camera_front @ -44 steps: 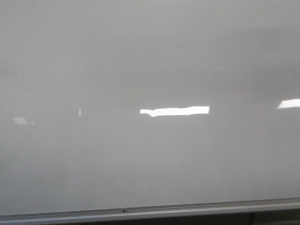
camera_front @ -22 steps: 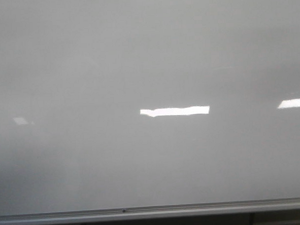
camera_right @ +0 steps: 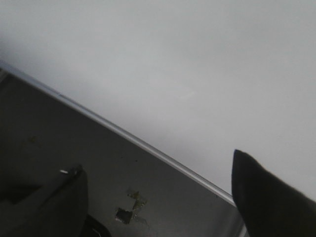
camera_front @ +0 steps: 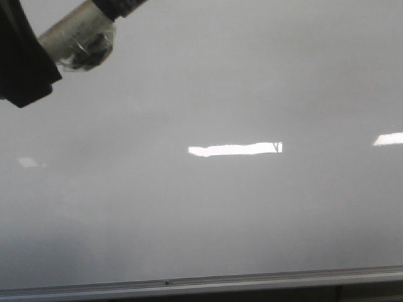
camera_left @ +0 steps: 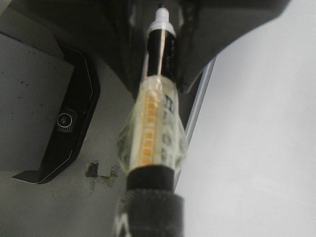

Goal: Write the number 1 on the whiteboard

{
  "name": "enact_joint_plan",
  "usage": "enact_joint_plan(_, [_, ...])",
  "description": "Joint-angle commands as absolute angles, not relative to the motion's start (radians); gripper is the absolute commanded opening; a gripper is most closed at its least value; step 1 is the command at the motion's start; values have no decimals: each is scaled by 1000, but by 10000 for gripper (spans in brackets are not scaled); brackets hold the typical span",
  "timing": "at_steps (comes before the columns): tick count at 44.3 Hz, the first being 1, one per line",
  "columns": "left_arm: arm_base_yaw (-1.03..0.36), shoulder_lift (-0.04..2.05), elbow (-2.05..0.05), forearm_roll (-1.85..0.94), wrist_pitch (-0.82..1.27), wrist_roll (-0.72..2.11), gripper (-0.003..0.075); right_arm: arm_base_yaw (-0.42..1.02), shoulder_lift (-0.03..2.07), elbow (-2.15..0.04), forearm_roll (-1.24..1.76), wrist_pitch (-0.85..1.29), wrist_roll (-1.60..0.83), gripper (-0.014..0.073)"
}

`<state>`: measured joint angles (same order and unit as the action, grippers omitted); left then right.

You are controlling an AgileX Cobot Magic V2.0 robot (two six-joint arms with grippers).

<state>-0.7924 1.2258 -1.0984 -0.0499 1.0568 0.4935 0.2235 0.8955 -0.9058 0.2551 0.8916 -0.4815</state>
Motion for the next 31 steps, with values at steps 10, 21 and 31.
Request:
enact_joint_plan(10, [-859,1218,-1131,-53,960,572,-19,508,1058,-1039,432,902,-918,612])
enact_joint_plan(21, [-879,1218,-1131,-55,940,575,-19,699,1169,-1140,494,842,-1008,612])
enact_joint_plan(31, [-879,1218,-1131,-55,940,575,-19,762,1247,-1168,493,778,-1013,610])
